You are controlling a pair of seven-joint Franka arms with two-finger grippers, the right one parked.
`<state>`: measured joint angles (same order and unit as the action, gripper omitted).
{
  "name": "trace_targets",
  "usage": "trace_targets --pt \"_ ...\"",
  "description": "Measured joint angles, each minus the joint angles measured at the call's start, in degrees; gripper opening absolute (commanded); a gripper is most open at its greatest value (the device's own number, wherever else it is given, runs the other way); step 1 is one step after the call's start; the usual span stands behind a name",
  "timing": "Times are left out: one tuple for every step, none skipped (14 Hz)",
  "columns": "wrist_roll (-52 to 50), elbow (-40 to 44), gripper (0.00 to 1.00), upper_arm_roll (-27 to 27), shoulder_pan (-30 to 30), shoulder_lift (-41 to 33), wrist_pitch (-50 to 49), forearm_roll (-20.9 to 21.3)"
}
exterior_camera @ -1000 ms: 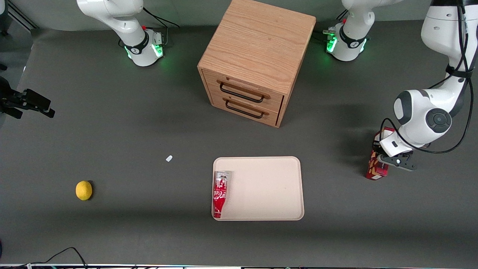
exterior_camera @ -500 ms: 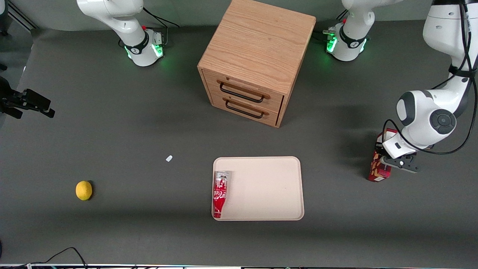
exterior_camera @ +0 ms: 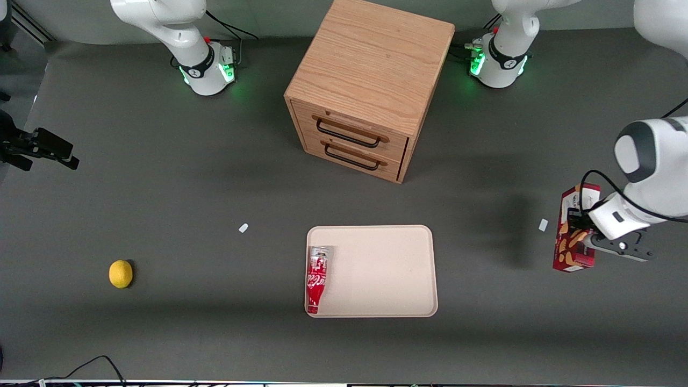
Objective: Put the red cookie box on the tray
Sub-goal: 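Close the left gripper on the box end and lift it upright, then carry the held box over to the white tray's rim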
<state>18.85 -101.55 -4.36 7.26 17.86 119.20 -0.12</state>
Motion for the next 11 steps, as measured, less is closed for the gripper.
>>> trace_targets --pt "-1.72 3.2 0.0 -0.19 -1.01 0.0 -3.25 -0.33" --pt "-3.76 5.84 0.0 -0.41 -2.11 0.07 -5.74 -0.54" --pt "-6.37 8.34 0.0 -0.83 -3.3 0.26 -8.1 -0.67" --pt "-9.67 10.79 0.0 -1.77 -4.28 0.72 -10.27 -0.77" --pt "-13.5 13.18 0.0 -3.16 -5.17 1.5 -12.05 -0.83" --pt "-17.57 15.32 0.0 -4.59 -6.23 2.63 -13.13 -0.85" --pt "-21.64 17.06 0.0 -5.89 -7.49 4.03 -13.42 -0.84" --pt "-25.26 18.63 0.0 -6.81 -8.89 5.71 -13.39 -0.82" --pt "-28.17 20.34 0.0 -7.32 -10.25 7.66 -13.29 -0.81" --pt "-30.59 22.35 0.0 -7.49 -11.53 9.9 -13.11 -0.8" --pt "-32.71 24.55 0.0 -7.55 -12.69 12.33 -12.92 -0.77"
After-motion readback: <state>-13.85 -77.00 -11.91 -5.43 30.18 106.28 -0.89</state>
